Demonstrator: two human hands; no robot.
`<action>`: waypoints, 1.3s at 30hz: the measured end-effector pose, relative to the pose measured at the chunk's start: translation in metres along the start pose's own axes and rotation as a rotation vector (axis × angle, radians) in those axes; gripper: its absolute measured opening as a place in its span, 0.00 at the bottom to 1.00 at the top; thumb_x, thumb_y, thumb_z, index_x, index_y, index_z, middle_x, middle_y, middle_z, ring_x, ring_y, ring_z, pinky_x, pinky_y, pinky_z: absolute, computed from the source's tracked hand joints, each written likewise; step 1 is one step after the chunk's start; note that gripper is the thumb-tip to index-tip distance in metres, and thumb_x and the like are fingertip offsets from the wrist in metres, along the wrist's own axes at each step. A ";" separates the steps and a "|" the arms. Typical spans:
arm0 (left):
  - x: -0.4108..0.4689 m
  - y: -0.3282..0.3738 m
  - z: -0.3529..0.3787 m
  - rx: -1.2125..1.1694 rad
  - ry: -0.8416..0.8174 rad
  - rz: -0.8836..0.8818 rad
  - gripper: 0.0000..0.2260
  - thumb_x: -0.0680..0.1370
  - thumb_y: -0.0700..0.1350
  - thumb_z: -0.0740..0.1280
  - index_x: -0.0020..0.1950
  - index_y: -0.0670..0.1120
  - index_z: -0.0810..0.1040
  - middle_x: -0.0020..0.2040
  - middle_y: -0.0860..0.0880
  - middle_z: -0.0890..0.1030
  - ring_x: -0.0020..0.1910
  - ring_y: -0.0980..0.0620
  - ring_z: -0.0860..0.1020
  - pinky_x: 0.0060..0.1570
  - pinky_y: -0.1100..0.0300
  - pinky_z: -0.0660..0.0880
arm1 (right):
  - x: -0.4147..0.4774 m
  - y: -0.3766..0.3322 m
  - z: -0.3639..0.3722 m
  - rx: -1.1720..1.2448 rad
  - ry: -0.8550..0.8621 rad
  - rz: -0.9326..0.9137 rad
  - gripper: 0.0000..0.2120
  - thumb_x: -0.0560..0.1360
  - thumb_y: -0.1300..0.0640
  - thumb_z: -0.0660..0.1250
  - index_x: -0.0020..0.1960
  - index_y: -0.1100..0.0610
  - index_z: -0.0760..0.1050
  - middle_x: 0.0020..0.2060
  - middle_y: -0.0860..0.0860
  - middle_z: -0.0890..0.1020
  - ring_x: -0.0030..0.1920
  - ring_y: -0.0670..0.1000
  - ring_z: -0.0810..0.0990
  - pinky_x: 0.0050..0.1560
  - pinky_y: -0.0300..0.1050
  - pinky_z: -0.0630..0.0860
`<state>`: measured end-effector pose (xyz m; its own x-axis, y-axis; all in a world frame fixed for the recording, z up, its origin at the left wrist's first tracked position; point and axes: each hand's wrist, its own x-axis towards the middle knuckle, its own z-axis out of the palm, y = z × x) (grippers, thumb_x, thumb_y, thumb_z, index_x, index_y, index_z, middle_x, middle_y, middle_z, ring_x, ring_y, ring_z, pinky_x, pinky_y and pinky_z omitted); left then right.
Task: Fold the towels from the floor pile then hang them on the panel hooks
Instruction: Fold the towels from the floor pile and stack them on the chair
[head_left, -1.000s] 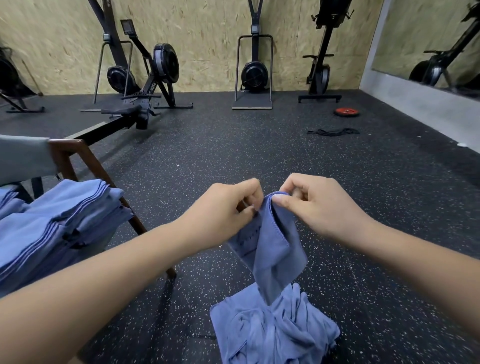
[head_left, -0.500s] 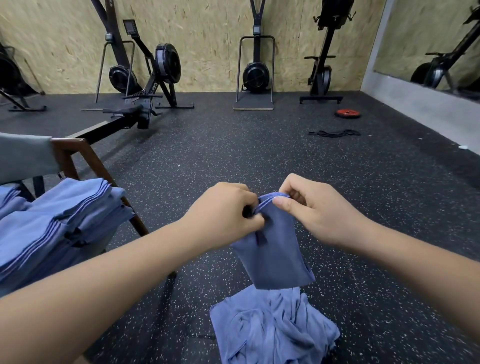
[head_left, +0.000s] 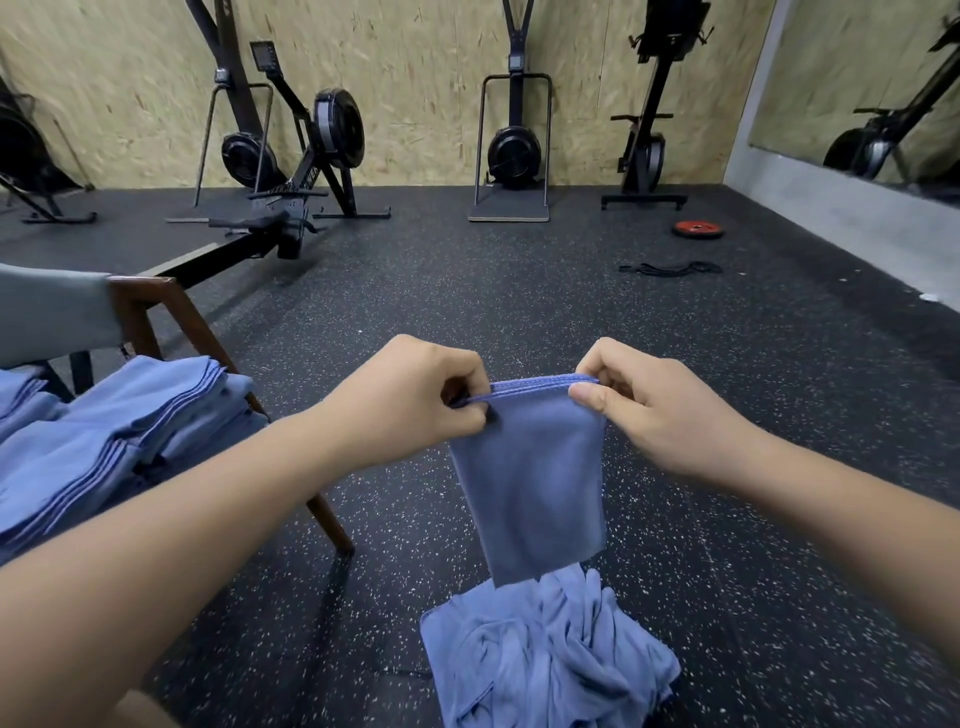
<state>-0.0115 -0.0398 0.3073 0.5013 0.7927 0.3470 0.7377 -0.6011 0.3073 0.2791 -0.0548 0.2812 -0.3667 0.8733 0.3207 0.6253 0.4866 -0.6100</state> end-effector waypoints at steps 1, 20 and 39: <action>0.000 -0.001 -0.001 -0.023 0.016 0.007 0.04 0.73 0.45 0.75 0.43 0.53 0.82 0.34 0.57 0.81 0.36 0.56 0.79 0.38 0.65 0.73 | 0.000 0.001 -0.001 0.006 0.005 0.008 0.06 0.85 0.49 0.67 0.50 0.49 0.75 0.38 0.51 0.81 0.39 0.54 0.77 0.45 0.54 0.75; -0.001 0.027 0.018 -0.402 -0.038 0.076 0.16 0.73 0.48 0.83 0.53 0.51 0.78 0.39 0.54 0.84 0.36 0.57 0.77 0.40 0.63 0.73 | -0.007 -0.022 0.024 0.224 -0.249 0.040 0.16 0.73 0.46 0.82 0.56 0.48 0.82 0.47 0.50 0.86 0.48 0.48 0.84 0.58 0.57 0.79; -0.009 -0.016 0.068 -0.524 -0.406 -0.218 0.20 0.72 0.63 0.79 0.55 0.51 0.87 0.51 0.45 0.88 0.45 0.55 0.82 0.55 0.40 0.80 | 0.004 -0.020 -0.032 0.153 0.095 -0.082 0.04 0.83 0.56 0.72 0.49 0.53 0.80 0.36 0.44 0.80 0.39 0.40 0.75 0.43 0.41 0.70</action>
<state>0.0031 -0.0300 0.2389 0.5714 0.8147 -0.0984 0.5767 -0.3133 0.7545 0.2874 -0.0606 0.3179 -0.3411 0.8327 0.4362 0.4811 0.5533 -0.6800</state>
